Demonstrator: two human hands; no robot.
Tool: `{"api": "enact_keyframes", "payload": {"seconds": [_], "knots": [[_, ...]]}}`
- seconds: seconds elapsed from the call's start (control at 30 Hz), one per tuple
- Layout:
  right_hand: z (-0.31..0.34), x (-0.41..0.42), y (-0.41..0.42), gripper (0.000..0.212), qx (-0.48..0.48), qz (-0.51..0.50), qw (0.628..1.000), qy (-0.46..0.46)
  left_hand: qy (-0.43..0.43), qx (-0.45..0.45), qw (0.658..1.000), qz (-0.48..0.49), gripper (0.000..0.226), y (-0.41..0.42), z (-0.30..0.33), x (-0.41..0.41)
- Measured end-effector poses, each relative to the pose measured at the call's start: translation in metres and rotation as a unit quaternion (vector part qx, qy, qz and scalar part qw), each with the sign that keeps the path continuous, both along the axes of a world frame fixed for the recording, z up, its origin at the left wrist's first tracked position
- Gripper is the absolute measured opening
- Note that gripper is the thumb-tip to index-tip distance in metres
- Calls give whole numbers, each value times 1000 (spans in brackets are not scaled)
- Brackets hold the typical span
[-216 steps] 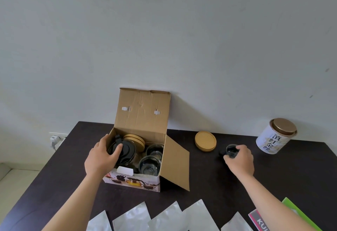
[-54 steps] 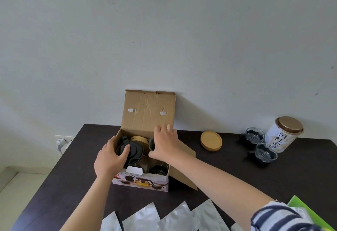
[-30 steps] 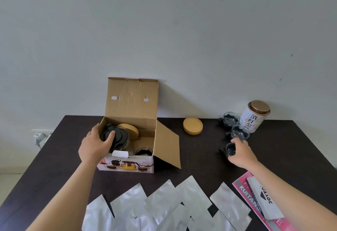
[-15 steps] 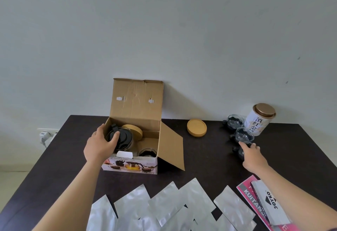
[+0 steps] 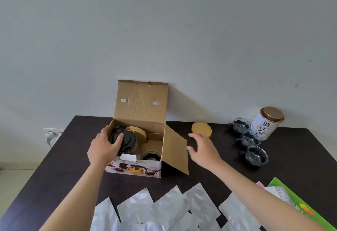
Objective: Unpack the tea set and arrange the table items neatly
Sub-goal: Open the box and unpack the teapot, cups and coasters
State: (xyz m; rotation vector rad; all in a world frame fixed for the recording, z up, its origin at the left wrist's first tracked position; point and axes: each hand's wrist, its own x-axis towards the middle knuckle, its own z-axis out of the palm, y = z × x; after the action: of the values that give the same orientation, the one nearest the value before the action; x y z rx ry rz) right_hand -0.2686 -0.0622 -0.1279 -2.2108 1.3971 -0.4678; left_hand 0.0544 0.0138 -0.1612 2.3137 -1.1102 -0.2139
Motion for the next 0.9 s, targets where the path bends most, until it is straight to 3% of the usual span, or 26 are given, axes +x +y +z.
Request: {"api": "enact_keyframes", "payload": {"seconds": [0.1, 0.17, 0.3, 0.4, 0.53, 0.6, 0.73, 0.83, 0.9], "knots": [[17, 57, 7, 47, 8, 61, 995, -79, 0, -1, 1000, 1, 68, 0, -1, 0], [20, 89, 8, 48, 13, 104, 993, -58, -1, -2, 1000, 3, 67, 0, -1, 0], [19, 139, 4, 39, 89, 181, 971, 129, -3, -2, 1000, 7, 66, -1, 0, -1], [18, 160, 0, 21, 125, 213, 922, 298, -2, 0, 1000, 10, 67, -2, -1, 1], [8, 170, -3, 17, 169, 241, 879, 375, -1, 0, 1000, 11, 67, -1, -2, 0], [3, 169, -3, 21, 162, 242, 882, 371, 1, -2, 1000, 12, 67, -1, -2, 1], [-4, 164, -1, 17, 89, 211, 927, 297, 0, 0, 1000, 13, 68, -1, -3, 2], [-4, 160, 0, 60, 6, 167, 959, 227, -1, -4, 1000, 12, 68, -1, -3, 3], [1, 153, -1, 67, -54, 141, 976, 157, -2, -4, 1000, 11, 68, -1, -4, 4]]}}
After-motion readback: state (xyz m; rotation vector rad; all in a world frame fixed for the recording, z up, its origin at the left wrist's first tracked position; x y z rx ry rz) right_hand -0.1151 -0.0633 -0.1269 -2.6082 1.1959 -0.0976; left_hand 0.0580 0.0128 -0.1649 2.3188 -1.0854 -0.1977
